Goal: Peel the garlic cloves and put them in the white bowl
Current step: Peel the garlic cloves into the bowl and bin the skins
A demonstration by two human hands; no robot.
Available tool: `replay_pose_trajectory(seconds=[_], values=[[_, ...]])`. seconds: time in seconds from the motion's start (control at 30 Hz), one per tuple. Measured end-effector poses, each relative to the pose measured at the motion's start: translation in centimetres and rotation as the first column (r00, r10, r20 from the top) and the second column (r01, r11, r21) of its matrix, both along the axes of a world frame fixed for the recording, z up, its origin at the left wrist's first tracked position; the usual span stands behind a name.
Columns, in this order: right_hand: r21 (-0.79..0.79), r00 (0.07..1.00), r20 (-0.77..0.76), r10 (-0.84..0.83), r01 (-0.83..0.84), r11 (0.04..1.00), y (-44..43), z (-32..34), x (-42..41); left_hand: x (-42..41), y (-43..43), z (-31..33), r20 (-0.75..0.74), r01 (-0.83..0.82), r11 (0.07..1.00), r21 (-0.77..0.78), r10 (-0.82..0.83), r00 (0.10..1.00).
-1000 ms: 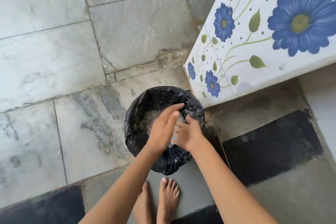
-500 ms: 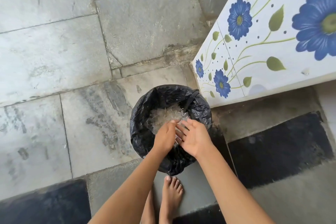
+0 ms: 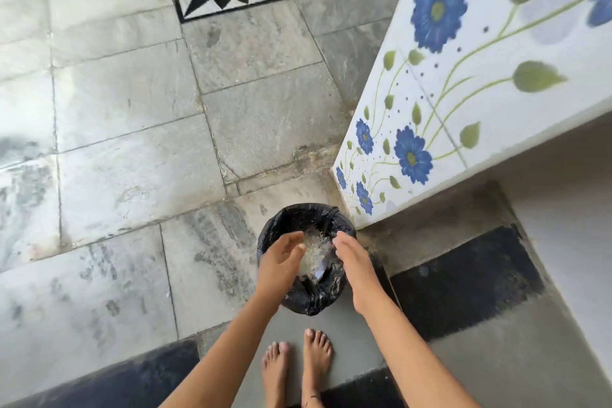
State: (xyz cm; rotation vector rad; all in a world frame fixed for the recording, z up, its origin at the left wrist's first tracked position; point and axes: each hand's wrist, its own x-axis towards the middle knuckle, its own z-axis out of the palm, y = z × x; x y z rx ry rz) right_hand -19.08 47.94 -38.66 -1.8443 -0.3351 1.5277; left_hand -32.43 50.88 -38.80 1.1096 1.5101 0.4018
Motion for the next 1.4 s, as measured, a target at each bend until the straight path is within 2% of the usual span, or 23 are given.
replay_pose_trajectory(seconds=[0.07,0.13,0.23,0.33,0.4,0.5,0.6,0.77,0.87,1.0,1.13,1.23,1.3,1.4], values=[[0.068,0.992,0.092,0.087,-0.093,0.993,-1.6,5.9,-0.2,-0.7,-0.4,6.3,-0.081,0.092,0.992,0.085,-0.085,0.993],[0.124,0.976,0.198,0.095,-0.121,0.985,-3.9,11.9,-0.5,-1.4,-1.3,12.8,-0.132,0.184,0.966,0.183,-0.161,0.978],[0.213,0.938,0.347,0.001,-0.08,0.974,-7.8,19.0,-1.1,-1.9,-3.5,20.4,-0.203,0.317,0.892,0.321,-0.262,0.943],[0.326,0.857,0.503,-0.108,-0.073,0.942,-12.1,25.6,-2.1,-2.0,-6.5,26.4,-0.155,0.388,0.807,0.445,-0.357,0.921],[0.411,0.775,0.581,-0.249,-0.016,0.911,-15.9,29.3,-2.6,-1.7,-8.9,29.5,-0.1,0.422,0.727,0.542,-0.443,0.891],[0.497,0.629,0.649,-0.428,0.075,0.865,-21.6,33.2,-2.3,0.2,-12.5,32.8,-0.109,0.528,0.567,0.632,-0.61,0.785],[0.559,0.426,0.699,-0.574,0.176,0.81,-28.2,36.1,-0.8,4.0,-16.9,35.7,-0.136,0.583,0.408,0.702,-0.727,0.673],[0.584,0.16,0.738,-0.656,0.334,0.739,-38.0,38.1,3.1,12.0,-24.1,38.8,-0.145,0.6,0.225,0.768,-0.851,0.504],[0.54,0.089,0.781,-0.619,0.402,0.739,-42.6,38.3,6.2,17.5,-27.7,39.7,-0.186,0.627,0.155,0.763,-0.877,0.443],[0.453,0.03,0.861,-0.508,0.413,0.79,-47.2,36.7,11.1,24.9,-30.5,39.9,-0.245,0.658,0.18,0.731,-0.831,0.499],[0.248,0.054,0.955,-0.291,0.386,0.889,-50.6,34.9,15.7,31.6,-31.5,39.1,-0.403,0.743,0.168,0.648,-0.752,0.522],[0.089,0.035,0.994,-0.107,0.339,0.936,-52.1,33.9,17.9,34.2,-31.7,38.0,-0.539,0.812,0.085,0.577,-0.708,0.457],[0.029,0.053,0.997,-0.049,0.327,0.945,-52.3,33.3,18.5,34.8,-31.8,37.5,-0.595,0.837,0.048,0.545,-0.681,0.427],[-0.004,0.057,0.998,-0.016,0.331,0.944,-52.1,33.1,18.8,35.2,-32.2,38.0,-0.596,0.832,0.094,0.547,-0.654,0.465]])
